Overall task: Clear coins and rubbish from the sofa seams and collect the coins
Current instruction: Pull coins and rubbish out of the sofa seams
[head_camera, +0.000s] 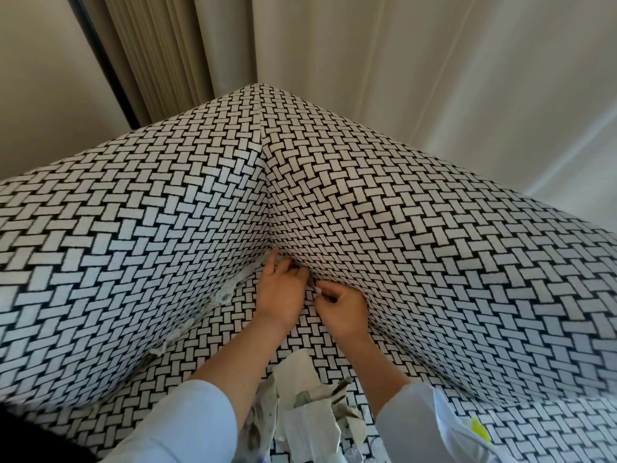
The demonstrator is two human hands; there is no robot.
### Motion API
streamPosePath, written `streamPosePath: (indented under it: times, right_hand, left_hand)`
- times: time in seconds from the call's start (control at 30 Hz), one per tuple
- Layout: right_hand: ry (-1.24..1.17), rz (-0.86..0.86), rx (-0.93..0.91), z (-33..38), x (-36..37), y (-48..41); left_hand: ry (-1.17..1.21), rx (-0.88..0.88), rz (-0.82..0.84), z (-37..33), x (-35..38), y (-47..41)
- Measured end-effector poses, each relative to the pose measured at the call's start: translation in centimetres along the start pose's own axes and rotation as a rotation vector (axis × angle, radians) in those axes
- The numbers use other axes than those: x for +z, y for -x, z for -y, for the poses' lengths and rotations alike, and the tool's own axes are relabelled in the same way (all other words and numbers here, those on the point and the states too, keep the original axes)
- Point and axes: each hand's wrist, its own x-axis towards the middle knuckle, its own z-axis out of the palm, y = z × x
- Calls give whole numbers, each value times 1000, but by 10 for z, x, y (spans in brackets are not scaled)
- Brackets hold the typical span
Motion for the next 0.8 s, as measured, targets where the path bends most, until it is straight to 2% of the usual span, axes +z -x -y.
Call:
streamPosePath:
  times: [0.17,0.37,0.5,0.6,0.67,0.7,0.8]
  right_hand:
    - [0,-79,-30,-1,-8,14]
    - [-174,69,31,10,-31,28]
    - [-92,130,-51,16,-38,45]
    - [-48,322,-18,22,-46,52]
    - [99,483,-9,25,-50,57]
    - [146,498,-9,27,-50,57]
    - [112,322,-64,30,-48,51]
  left_hand:
    - [53,-36,31,-3,-9,17]
    - [175,-107,47,-15,-24,44]
    - [378,-141,-1,-17,-34,69]
    - [429,-188,24,-15,-41,74]
    - [449,-168,14,-12,-46,76]
    - [453,-160,3,-10,-47,77]
    - [464,-173,-9,-8,-45,78]
